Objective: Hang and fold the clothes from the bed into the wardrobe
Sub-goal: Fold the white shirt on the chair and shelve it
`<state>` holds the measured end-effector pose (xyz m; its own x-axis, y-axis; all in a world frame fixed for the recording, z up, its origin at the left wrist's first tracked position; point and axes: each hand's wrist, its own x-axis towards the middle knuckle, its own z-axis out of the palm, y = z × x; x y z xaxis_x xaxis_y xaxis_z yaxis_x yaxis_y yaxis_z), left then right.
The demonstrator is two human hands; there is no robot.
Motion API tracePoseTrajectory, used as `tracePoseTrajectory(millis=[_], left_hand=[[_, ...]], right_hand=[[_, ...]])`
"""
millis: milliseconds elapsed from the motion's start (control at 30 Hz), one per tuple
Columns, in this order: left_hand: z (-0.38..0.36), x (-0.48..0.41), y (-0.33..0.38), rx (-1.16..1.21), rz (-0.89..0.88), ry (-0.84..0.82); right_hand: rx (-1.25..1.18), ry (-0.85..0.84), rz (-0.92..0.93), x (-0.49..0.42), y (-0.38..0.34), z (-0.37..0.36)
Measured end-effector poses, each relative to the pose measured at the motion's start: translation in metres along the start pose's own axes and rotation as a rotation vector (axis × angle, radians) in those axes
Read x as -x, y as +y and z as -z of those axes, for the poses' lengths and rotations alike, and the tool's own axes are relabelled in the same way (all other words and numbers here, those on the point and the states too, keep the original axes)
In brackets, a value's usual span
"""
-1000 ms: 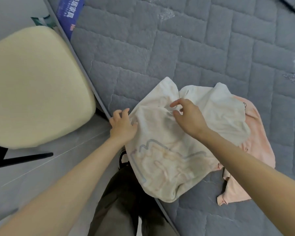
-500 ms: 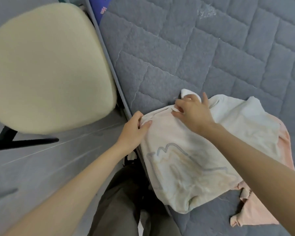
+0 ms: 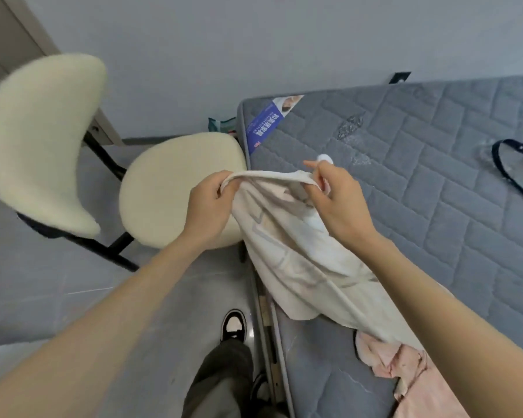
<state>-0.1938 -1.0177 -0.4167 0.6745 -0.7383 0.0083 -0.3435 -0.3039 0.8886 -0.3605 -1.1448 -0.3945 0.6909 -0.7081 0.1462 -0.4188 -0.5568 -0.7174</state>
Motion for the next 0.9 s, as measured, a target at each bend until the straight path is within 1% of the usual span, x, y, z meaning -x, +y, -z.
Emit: tracePoseTrajectory(millis=[100,200,267,333,433,500,567,633,667,700,767,800,900], left_hand=[[0.041,0.019,0.047,0.120,0.046,0.013],[0.083,0.034,0.088,0.198,0.041,0.060],[0.110,0.041,0.111,0.200,0.030,0.070],[0.134,0.049,0.130,0.197,0.039,0.039],[0.168,0.060,0.154,0.286,0.095,0.004],[0.187,0.069,0.168,0.380,0.138,0.021],[0.204,0.079,0.179,0.490,0.157,0.027],[0.218,0.088,0.188,0.599,0.151,0.006],[0.225,0.092,0.192,0.638,0.148,-0.016],[0.233,0.096,0.195,0.660,0.145,-0.039],[0.250,0.100,0.201,0.672,0.127,-0.048],[0.259,0.102,0.201,0.672,0.104,-0.012],[0.291,0.105,0.188,0.704,0.034,0.205]], right_hand=[[-0.048,0.046,0.006,0.004,-0.053,0.018],[-0.101,0.108,0.020,0.006,-0.102,0.036],[-0.149,0.109,0.013,0.007,-0.132,0.044],[-0.262,0.073,-0.019,0.011,-0.157,0.049],[-0.358,-0.045,-0.089,0.016,-0.184,0.052],[-0.360,-0.154,-0.102,0.022,-0.196,0.050],[-0.288,-0.299,-0.076,0.034,-0.206,0.042],[-0.207,-0.499,-0.012,0.049,-0.218,0.026],[-0.180,-0.563,0.028,0.057,-0.226,0.015],[-0.166,-0.579,0.065,0.062,-0.232,0.004],[-0.160,-0.497,0.096,0.067,-0.248,-0.015],[-0.168,-0.437,0.083,0.066,-0.257,-0.020],[-0.268,-0.222,0.023,0.058,-0.286,-0.015]])
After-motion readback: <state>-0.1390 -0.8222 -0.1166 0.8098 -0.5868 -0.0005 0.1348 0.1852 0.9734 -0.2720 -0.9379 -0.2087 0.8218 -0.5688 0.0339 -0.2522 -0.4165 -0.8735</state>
